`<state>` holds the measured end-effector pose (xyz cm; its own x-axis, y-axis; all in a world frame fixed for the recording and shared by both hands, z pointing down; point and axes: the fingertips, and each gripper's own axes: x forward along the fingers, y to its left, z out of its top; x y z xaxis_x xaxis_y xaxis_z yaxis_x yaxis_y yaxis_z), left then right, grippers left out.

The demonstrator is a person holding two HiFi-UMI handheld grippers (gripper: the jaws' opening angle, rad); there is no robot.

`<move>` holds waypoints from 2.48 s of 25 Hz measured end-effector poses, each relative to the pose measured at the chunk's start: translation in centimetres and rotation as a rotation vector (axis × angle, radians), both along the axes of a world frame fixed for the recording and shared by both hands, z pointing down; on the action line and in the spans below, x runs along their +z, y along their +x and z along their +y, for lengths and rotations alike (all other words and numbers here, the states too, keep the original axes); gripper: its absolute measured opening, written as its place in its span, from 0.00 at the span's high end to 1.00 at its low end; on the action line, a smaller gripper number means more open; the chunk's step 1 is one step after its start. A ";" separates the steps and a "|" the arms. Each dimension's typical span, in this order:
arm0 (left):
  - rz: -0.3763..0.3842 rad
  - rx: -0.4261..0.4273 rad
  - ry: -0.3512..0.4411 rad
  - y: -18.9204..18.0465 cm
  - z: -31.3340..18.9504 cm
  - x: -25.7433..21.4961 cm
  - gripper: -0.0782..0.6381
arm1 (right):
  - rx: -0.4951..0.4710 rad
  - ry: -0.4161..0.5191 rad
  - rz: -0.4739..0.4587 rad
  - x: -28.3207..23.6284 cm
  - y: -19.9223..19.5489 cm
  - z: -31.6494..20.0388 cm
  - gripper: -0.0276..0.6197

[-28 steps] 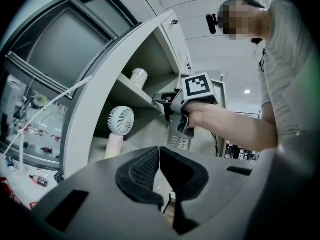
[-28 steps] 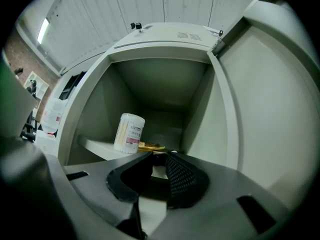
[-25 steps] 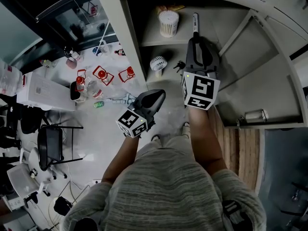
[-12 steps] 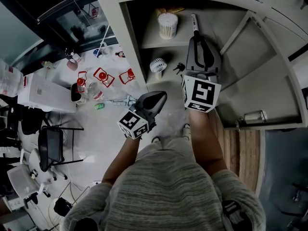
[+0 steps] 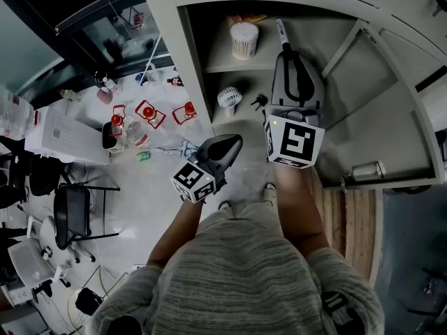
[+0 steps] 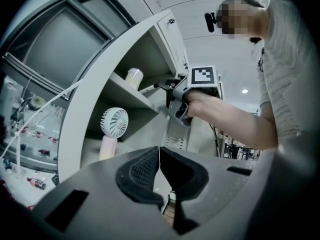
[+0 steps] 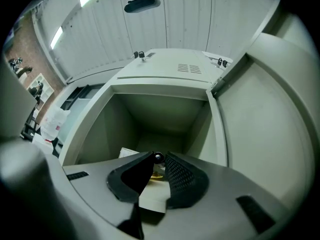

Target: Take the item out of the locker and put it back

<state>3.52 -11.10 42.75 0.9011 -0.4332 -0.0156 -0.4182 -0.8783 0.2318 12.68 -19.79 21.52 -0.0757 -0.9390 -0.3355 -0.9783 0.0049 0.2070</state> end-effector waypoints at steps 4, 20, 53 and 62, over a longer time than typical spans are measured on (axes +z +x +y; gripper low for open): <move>0.002 0.003 0.002 0.1 0.0 -0.1 0.88 | 0.002 0.010 0.008 -0.4 -0.1 0.3 0.83; 0.003 -0.002 -0.023 0.1 -0.1 0.7 0.88 | 0.016 -0.119 -0.022 4.5 1.0 -2.1 0.83; 0.015 0.002 -0.035 0.1 0.1 1.2 0.88 | -0.123 -0.262 -0.095 8.3 -1.4 0.7 0.74; 0.023 -0.006 -0.025 -0.2 -0.3 0.6 0.88 | -0.264 -0.285 -0.089 5.8 -5.2 -0.5 0.64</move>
